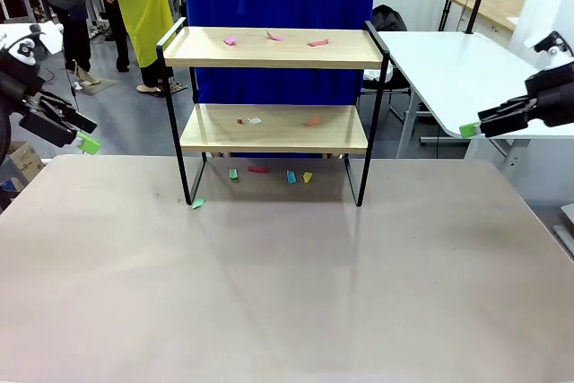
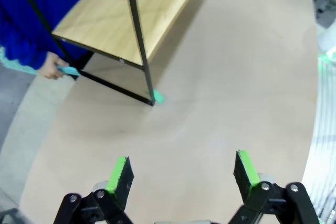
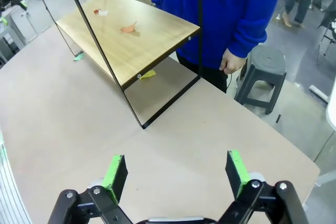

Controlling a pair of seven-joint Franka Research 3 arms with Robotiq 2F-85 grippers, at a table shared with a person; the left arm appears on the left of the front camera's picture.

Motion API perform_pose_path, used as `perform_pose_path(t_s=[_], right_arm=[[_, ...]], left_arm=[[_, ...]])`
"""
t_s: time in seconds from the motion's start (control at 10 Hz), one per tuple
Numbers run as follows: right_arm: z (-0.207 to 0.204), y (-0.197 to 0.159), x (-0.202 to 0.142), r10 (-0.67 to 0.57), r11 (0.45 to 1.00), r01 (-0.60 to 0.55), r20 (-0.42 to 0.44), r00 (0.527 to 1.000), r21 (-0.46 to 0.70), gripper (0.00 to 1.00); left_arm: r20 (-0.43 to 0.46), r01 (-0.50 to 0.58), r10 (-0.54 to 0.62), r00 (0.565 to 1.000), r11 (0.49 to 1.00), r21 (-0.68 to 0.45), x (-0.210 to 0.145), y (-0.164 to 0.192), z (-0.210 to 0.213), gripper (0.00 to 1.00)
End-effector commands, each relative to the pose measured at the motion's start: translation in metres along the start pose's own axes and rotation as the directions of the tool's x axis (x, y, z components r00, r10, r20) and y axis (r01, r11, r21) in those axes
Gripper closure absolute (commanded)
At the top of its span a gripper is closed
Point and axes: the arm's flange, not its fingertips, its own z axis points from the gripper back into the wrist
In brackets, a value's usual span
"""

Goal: Clean the shelf.
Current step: Pick up the Duster handed by the human.

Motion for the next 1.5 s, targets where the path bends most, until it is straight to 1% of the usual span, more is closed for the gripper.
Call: perform_pose_path(t_s=[0.0,0.2,0.3,0.4,0.6,0.7,0.8,0.9,1.0,1.1,1.3,1.4], right_arm=[[-0.001,0.009,0.008,0.013,1.0,-0.013,-0.005,1.0,-0.018,0.0],[-0.001,0.009,0.008,0.013,1.0,-0.013,-0.005,1.0,-0.018,0.0],[-0.002,0.01,0.009,0.008,1.0,-0.008,-0.01,1.0,-0.012,0.0],[-0.009,-0.02,0.018,-0.005,1.0,0.006,-0.014,1.0,0.017,0.0],[-0.025,-0.067,0.03,0.03,0.989,-0.033,0.026,0.999,0.144,0.0],[-0.034,-0.09,0.03,0.084,0.98,-0.09,0.041,0.996,0.178,0.0],[-0.04,-0.104,0.023,0.12,0.972,-0.131,0.064,0.991,0.195,0.0],[-0.042,-0.118,0.015,0.163,0.964,-0.181,0.103,0.981,0.196,0.0],[-0.041,-0.132,0.004,0.198,0.958,-0.225,0.157,0.968,0.18,0.0],[-0.04,-0.144,-0.008,0.217,0.952,-0.254,0.209,0.954,0.17,0.0],[-0.031,-0.157,-0.03,0.205,0.949,-0.267,0.312,0.928,0.169,0.0],[-0.026,-0.16,-0.037,0.184,0.95,-0.259,0.357,0.916,0.173,0.0]], left_arm=[[0.011,-0.002,0.002,1.0,1.0,-0.011,0.004,-0.008,0.003,0.0],[0.011,-0.002,0.002,1.0,1.0,-0.011,0.004,-0.008,0.003,0.0],[-0.019,0.013,-0.013,1.0,1.0,-0.005,0.007,-0.007,-0.001,0.0],[-0.005,0.002,-0.003,1.0,0.999,-0.032,0.003,0.024,-0.004,0.0],[0.04,0.008,-0.002,0.999,0.99,-0.141,-0.011,0.07,-0.013,0.0],[0.09,0.045,-0.03,0.995,0.985,-0.164,-0.019,0.091,-0.016,0.0],[0.152,0.096,-0.067,0.986,0.977,-0.193,-0.027,0.105,-0.015,0.0],[0.216,0.151,-0.107,0.971,0.968,-0.199,-0.034,0.116,-0.011,0.0],[0.261,0.191,-0.14,0.955,0.964,-0.183,-0.041,0.126,-0.007,0.0],[0.316,0.229,-0.16,0.935,0.954,-0.196,-0.048,0.132,-0.004,0.0],[0.423,0.292,-0.187,0.887,0.936,-0.198,-0.058,0.138,0.0,0.0],[0.463,0.321,-0.212,0.861,0.931,-0.171,-0.063,0.142,0.003,0.0]])
